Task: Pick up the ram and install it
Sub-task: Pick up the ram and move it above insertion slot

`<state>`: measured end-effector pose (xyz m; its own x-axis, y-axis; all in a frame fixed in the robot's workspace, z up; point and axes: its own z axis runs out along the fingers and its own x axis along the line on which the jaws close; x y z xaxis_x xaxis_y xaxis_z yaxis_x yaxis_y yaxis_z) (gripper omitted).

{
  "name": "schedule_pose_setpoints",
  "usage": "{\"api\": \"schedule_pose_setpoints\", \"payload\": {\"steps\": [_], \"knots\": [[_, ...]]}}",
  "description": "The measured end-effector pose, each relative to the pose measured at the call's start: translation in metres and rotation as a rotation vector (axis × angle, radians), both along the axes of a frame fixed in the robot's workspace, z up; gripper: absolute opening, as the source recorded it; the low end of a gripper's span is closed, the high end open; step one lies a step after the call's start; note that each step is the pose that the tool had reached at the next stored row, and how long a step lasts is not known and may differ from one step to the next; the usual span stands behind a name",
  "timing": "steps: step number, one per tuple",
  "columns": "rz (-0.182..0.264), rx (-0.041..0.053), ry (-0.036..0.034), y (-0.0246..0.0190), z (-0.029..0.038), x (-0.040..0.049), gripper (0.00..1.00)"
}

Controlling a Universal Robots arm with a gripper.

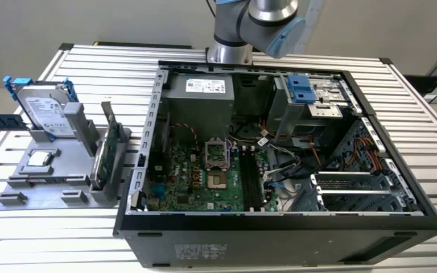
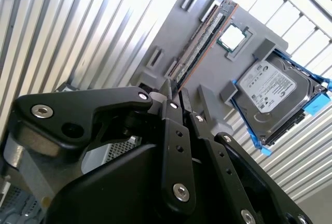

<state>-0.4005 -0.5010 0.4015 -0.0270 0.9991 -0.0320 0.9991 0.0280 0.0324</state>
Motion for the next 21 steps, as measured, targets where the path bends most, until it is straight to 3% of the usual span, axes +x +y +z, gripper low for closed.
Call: {"api": "schedule_pose_setpoints", "payload": {"steps": [9,21], "knots": [[0.0,-0.0007,0.0007,0.0,0.0033,0.0,0.0],[0.0,-0.0007,0.0007,0.0,0.0033,0.008,0.0]]}}
